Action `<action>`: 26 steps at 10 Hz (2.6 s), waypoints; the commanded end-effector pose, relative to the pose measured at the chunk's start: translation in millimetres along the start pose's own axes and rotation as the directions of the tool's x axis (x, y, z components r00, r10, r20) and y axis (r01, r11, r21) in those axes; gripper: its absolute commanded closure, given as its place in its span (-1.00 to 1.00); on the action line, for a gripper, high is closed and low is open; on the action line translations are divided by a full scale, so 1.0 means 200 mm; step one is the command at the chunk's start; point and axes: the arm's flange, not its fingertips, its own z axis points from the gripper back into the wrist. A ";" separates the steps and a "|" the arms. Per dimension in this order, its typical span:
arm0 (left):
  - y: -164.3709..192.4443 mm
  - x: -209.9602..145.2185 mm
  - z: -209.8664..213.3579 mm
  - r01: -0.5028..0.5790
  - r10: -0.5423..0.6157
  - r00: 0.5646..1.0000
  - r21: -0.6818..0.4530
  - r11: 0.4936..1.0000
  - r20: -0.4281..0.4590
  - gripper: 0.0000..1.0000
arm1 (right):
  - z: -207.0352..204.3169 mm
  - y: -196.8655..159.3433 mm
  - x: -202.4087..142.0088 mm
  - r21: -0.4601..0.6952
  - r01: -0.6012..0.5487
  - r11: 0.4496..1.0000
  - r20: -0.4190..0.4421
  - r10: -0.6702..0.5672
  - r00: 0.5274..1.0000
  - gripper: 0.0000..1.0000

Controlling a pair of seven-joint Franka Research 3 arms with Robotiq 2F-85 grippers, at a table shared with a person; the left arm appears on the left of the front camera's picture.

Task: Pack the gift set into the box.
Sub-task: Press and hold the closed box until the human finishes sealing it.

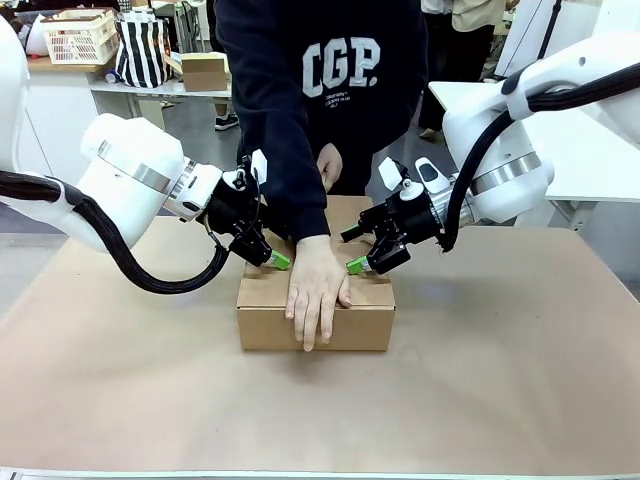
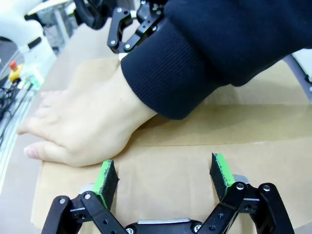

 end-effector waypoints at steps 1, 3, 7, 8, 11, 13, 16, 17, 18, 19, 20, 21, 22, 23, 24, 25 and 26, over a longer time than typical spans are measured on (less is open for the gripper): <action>-0.01 -0.01 -0.01 -0.001 0.001 1.000 -0.004 1.000 0.001 -1.00 | 0.00 0.00 -0.01 0.000 -0.014 1.000 -0.001 0.014 1.000 -1.00; -0.01 -0.01 -0.01 -0.001 0.001 1.000 -0.004 1.000 0.001 -1.00 | 0.00 0.00 -0.01 0.000 -0.014 1.000 -0.001 0.014 1.000 -1.00; -0.01 -0.01 -0.01 -0.001 0.001 1.000 -0.004 1.000 0.001 -1.00 | 0.00 0.00 -0.01 0.000 -0.014 1.000 -0.001 0.014 1.000 -1.00; -0.01 -0.01 -0.01 -0.001 0.001 1.000 -0.004 1.000 0.001 -1.00 | 0.00 0.00 -0.01 0.000 -0.014 1.000 -0.001 0.014 1.000 -1.00; -0.01 -0.01 -0.01 -0.001 0.001 1.000 -0.004 1.000 0.001 -1.00 | 0.00 0.00 -0.01 0.000 -0.014 1.000 -0.001 0.014 1.000 -1.00; -0.01 -0.01 -0.01 -0.001 0.001 1.000 -0.004 1.000 0.001 -1.00 | 0.00 0.00 -0.01 0.000 -0.014 1.000 -0.001 0.014 1.000 -1.00; -0.01 -0.01 -0.01 -0.001 0.001 1.000 -0.004 1.000 0.001 -1.00 | 0.00 0.00 -0.01 0.000 -0.014 1.000 -0.001 0.014 1.000 -1.00; -0.01 -0.01 -0.01 -0.001 0.001 1.000 -0.004 1.000 0.001 -1.00 | 0.00 0.00 -0.01 0.000 -0.014 1.000 -0.001 0.014 1.000 -1.00; -0.01 -0.01 -0.01 -0.001 0.001 1.000 -0.004 1.000 0.001 -1.00 | 0.00 0.00 -0.01 0.000 -0.014 1.000 -0.001 0.014 1.000 -1.00; -0.01 -0.01 -0.01 -0.001 0.001 1.000 -0.004 1.000 0.001 -1.00 | 0.00 0.00 -0.01 0.000 -0.014 1.000 -0.001 0.014 1.000 -1.00; -0.01 -0.01 -0.01 -0.001 0.001 1.000 -0.004 1.000 0.001 -1.00 | 0.00 0.00 -0.01 0.000 -0.014 1.000 -0.001 0.014 1.000 -1.00; -0.01 -0.01 -0.01 -0.001 0.001 1.000 -0.004 1.000 0.001 -1.00 | 0.00 0.00 -0.01 0.000 -0.014 1.000 -0.001 0.014 1.000 -1.00; -0.01 -0.01 -0.01 -0.001 0.001 1.000 -0.004 1.000 0.001 -1.00 | 0.00 0.00 -0.01 0.000 -0.014 1.000 -0.001 0.014 1.000 -1.00; -0.01 -0.01 -0.01 -0.001 0.001 1.000 -0.004 1.000 0.001 -1.00 | 0.00 0.00 -0.01 0.000 -0.014 1.000 -0.001 0.014 1.000 -1.00; -0.01 -0.01 -0.01 -0.001 0.001 1.000 -0.004 1.000 0.001 -1.00 | 0.00 0.00 -0.01 0.000 -0.014 1.000 -0.001 0.014 1.000 -1.00; -0.01 -0.01 -0.01 -0.001 0.001 1.000 -0.004 1.000 0.001 -1.00 | 0.00 0.00 -0.01 0.000 -0.014 1.000 -0.001 0.014 1.000 -1.00; -0.01 -0.01 -0.01 -0.001 0.001 1.000 -0.004 1.000 0.001 -1.00 | 0.00 0.00 -0.01 0.000 -0.014 1.000 -0.001 0.014 1.000 -1.00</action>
